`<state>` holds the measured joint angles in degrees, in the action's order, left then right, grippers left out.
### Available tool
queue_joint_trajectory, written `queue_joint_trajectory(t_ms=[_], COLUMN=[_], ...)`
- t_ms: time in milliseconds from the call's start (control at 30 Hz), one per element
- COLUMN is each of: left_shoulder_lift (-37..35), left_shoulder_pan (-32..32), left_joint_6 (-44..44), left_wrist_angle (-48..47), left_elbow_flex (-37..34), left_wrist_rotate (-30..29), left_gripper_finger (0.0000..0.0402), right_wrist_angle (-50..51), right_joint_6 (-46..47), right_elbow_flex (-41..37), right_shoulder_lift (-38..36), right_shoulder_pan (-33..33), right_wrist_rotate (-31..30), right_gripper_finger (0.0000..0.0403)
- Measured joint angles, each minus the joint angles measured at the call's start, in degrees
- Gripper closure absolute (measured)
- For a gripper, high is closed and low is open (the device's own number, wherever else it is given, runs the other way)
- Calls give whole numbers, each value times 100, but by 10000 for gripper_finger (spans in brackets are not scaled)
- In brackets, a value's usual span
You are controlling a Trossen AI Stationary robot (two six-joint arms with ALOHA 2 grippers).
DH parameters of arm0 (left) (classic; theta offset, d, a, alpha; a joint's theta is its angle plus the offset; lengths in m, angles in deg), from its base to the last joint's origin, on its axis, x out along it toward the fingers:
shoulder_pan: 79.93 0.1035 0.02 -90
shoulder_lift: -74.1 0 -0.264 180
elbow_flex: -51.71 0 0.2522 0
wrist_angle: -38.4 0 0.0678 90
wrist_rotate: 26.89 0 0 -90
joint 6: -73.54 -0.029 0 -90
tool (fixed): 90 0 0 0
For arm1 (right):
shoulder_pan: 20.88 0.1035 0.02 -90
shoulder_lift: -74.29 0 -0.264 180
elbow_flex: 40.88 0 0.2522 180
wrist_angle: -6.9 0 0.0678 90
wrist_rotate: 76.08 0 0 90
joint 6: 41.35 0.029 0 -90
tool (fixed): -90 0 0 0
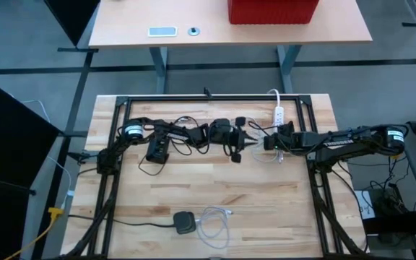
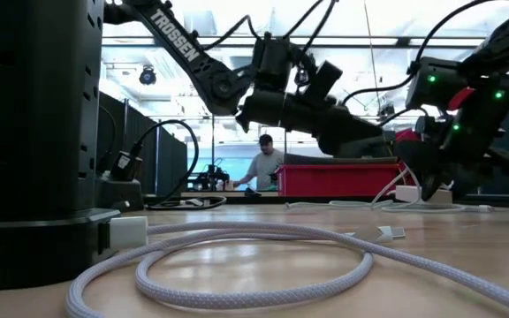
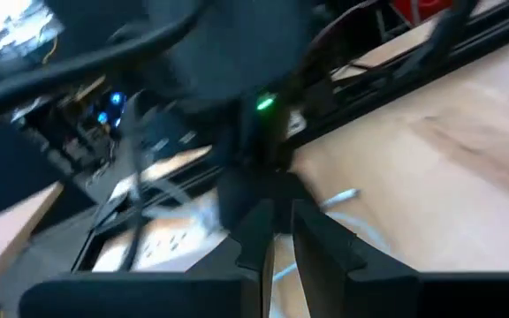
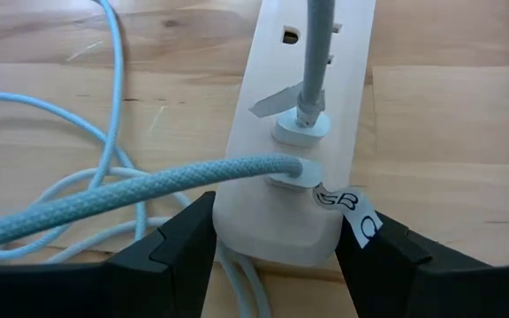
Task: Insert USB
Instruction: Insert the white charger cable into the white outlet extension
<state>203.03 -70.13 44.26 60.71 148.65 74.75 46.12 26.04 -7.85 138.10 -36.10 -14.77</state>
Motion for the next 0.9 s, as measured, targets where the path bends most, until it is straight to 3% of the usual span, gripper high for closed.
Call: queue_joint_trajectory(t_ms=[200, 367, 467, 667, 900], left_shoulder_lift=[-123, -778, -1240, -1878, -2385], left_shoulder_pan=[-118, -50, -37, -51, -175], left_joint_6=[238, 737, 1019, 1257, 1544], left_wrist_angle=[-13, 412, 1144, 2349, 2590], left_elbow_flex=[-119, -867, -1540, -2758, -3694], left_wrist_rotate=[177, 1312, 1382, 1001, 74], left_gripper_finger=[370, 370, 370, 370, 370], right_wrist_angle=[-48, -51, -51, -57, -66], right_joint_6=[13, -1, -24, -43, -123], right_elbow_flex=[0, 0, 0, -12, -24], right_shoulder_lift=[0, 0, 0, -2, -4], right_shoulder_pan=[4, 4, 7, 7, 7], right_wrist_rotate=[27, 46, 49, 55, 55], right_gripper_finger=[212, 212, 212, 212, 212])
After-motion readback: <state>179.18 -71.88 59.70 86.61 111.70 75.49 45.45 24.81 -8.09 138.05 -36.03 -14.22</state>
